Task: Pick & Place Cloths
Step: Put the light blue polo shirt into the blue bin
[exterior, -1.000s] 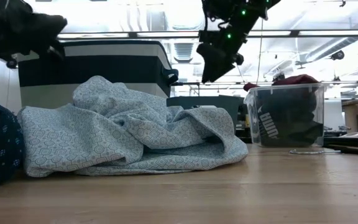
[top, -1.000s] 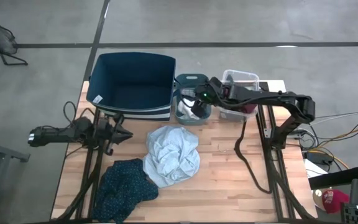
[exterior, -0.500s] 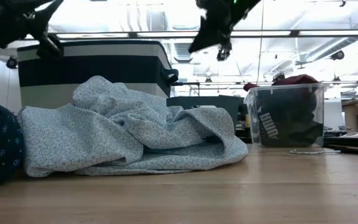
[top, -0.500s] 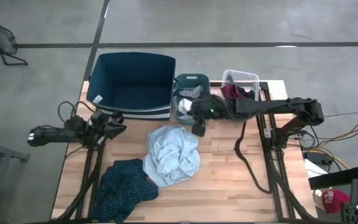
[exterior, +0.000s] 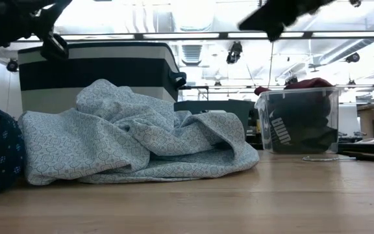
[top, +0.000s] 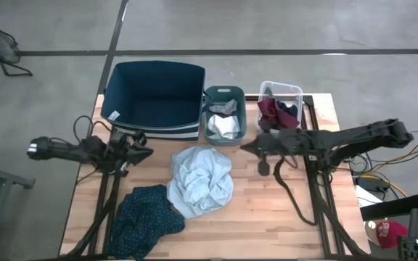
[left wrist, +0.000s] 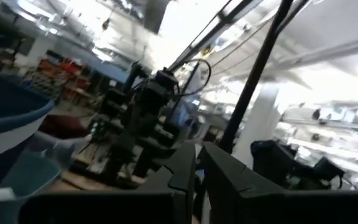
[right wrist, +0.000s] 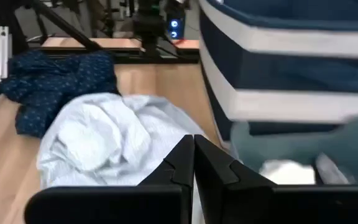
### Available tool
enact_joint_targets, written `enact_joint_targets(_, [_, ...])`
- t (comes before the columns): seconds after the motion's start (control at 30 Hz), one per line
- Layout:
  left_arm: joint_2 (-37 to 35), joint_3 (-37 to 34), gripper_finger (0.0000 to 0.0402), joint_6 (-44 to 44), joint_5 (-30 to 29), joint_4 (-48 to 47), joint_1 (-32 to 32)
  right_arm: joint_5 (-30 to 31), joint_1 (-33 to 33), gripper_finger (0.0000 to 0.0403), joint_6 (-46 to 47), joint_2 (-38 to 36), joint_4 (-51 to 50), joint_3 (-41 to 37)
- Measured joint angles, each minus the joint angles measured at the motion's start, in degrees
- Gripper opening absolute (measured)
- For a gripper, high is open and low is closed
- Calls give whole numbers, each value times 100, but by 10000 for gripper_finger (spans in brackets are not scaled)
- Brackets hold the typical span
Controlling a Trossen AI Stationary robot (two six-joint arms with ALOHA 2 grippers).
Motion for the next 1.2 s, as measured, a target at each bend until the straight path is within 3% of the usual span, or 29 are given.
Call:
enact_joint_targets(0.3, [1212, 612, 36, 890, -395, -20, -512, -22, 2, 8, 198, -1743, 180, -1545])
enact_joint_targets(0.53, [2263, 1527, 36, 862, -584, -414, -1151, -707, 3, 8, 87, -2793, 211, -2292])
enact_joint_targets(0.73, [3268, 2619, 36, 1045, -1357, -1787, -1579, -701, 2, 8, -53, -3559, 135, -2574])
enact_joint_targets(0.83, [3799, 3087, 37, 934, -1419, -2606, -1622, -630, 0, 8, -268, -3927, -107, -2632])
enact_joint_targets(1.07, [4933, 3615, 37, -332, -1560, -2847, -1601, -615, 0, 8, -236, -4595, -543, -2795])
enact_joint_targets(1.2, [5401, 3919, 37, 129, -1632, -2758, -1570, -617, 0, 8, -253, -4916, -713, -2870])
